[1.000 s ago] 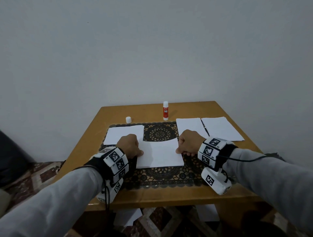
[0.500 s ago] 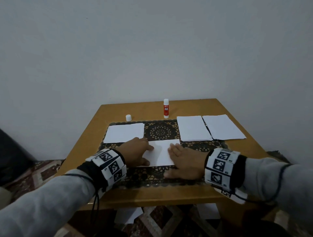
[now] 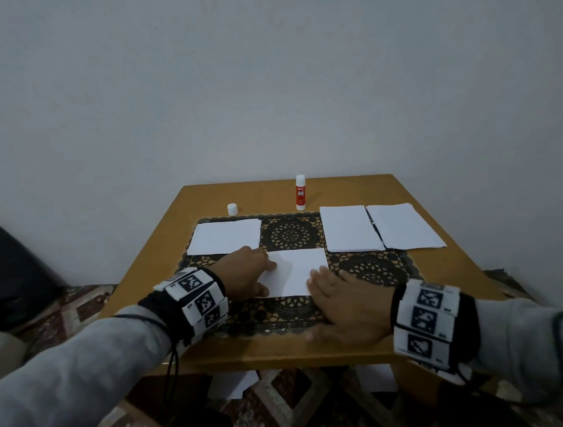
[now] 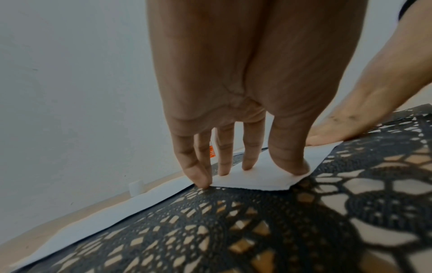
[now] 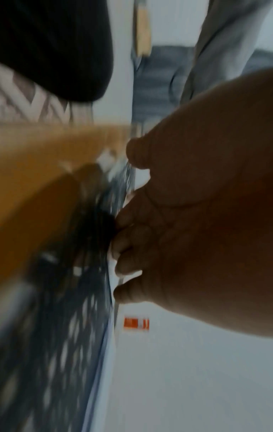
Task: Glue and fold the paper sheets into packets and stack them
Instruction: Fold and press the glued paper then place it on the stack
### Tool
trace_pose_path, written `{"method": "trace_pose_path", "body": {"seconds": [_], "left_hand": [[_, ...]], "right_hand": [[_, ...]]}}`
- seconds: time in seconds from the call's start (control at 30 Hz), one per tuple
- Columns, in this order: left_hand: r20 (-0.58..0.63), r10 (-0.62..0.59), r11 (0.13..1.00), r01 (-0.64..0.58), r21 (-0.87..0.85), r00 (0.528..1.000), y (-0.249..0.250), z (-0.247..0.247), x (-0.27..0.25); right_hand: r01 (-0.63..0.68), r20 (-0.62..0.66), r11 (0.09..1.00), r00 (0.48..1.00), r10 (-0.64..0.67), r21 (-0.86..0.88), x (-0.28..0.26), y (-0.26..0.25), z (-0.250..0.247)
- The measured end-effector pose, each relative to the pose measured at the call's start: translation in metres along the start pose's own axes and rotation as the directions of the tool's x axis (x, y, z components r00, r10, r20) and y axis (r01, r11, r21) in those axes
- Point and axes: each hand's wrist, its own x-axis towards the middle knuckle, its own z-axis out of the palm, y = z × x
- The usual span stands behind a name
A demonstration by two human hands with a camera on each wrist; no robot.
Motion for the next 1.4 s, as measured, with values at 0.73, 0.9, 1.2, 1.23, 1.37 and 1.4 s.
{"method": "trace_pose_path", "body": {"seconds": [0.73, 0.9, 1.2, 1.23, 1.37, 1.4], "left_hand": [[-0.002, 0.004, 1.000, -0.004, 0.029, 1.000, 0.001, -0.002, -0.002], [0.010, 0.008, 1.000, -0.008, 0.026, 1.000, 0.002, -0.003, -0.004], [0.071, 0.006, 0.999, -0.009, 0.051, 0.997, 0.013, -0.005, -0.009], [0.093, 0.027, 0.999, -0.031, 0.041, 0.995, 0.019, -0.004, -0.011], [0.186, 0.159, 0.987, -0.150, -0.060, 0.969, 0.036, -0.006, -0.012], [0.195, 0.153, 0.987, -0.142, -0.072, 0.969, 0.037, -0.009, -0.008]], "right_hand": [[0.015, -0.067, 0.996, 0.998, -0.010, 0.087, 0.046, -0.002, -0.026], [-0.060, -0.082, 0.991, 0.994, 0.070, 0.118, 0.049, 0.004, -0.027], [-0.052, -0.059, 0.993, 0.997, 0.059, 0.107, 0.025, 0.011, -0.013], [-0.030, -0.049, 0.995, 0.998, 0.035, 0.092, 0.021, 0.009, -0.009], [0.050, -0.010, 0.994, 0.999, -0.050, 0.099, 0.004, 0.006, 0.001], [0.051, -0.012, 0.993, 0.999, -0.050, 0.106, 0.004, 0.007, 0.001]]}}
